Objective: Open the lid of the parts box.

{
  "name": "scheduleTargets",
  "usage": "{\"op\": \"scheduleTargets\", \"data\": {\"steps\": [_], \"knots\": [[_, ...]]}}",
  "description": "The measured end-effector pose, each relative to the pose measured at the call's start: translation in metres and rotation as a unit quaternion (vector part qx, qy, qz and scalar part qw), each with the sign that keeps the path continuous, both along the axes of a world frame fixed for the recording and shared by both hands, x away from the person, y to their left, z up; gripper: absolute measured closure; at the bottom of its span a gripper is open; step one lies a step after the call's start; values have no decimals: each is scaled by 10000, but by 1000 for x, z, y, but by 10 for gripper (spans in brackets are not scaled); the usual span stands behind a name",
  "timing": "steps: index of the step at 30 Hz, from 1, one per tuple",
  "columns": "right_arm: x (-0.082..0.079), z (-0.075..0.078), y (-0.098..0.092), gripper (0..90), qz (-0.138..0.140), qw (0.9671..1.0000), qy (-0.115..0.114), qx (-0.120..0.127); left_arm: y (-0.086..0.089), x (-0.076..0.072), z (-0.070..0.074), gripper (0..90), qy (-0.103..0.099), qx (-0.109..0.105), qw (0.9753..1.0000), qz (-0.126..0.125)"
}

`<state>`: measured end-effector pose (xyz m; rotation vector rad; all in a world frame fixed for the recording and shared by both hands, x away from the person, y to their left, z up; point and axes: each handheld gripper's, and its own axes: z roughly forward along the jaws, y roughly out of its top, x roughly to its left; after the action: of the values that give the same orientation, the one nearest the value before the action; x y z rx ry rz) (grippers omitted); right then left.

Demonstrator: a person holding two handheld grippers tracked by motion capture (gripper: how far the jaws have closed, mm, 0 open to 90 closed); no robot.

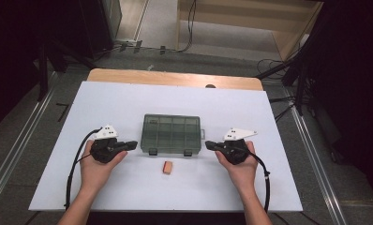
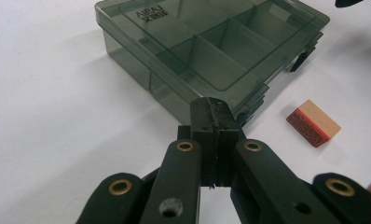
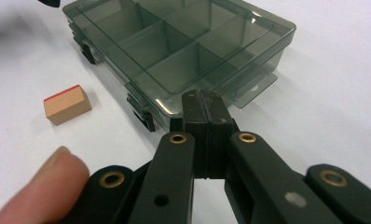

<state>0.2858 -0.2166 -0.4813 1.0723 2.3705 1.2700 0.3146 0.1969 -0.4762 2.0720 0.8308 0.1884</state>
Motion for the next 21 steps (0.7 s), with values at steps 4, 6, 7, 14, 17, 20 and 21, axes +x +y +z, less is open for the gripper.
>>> {"op": "scheduleTargets", "data": {"steps": [4,6,7,14,17,20,21], "knots": [[0,-2,-1,887,-18,9999,9,-113,-1,1,-2,900,36,36,10000,-26],[0,-4,-1,887,-35,9998,0,-171,-2,2,-3,900,72,53,10000,-42],[0,-5,-1,887,-64,9998,28,-194,-2,3,-4,900,91,76,9999,-44],[2,-11,-2,887,-9,9996,113,-271,-3,4,-8,900,169,148,9997,-110],[2,-13,-3,887,24,9994,194,-282,-5,4,-10,900,187,208,9995,-148],[2,-14,-3,887,75,9993,215,-312,-6,5,-11,900,225,202,9994,-178],[2,-14,-3,887,85,9992,217,-317,-6,6,-12,900,234,214,9993,-185]]}}
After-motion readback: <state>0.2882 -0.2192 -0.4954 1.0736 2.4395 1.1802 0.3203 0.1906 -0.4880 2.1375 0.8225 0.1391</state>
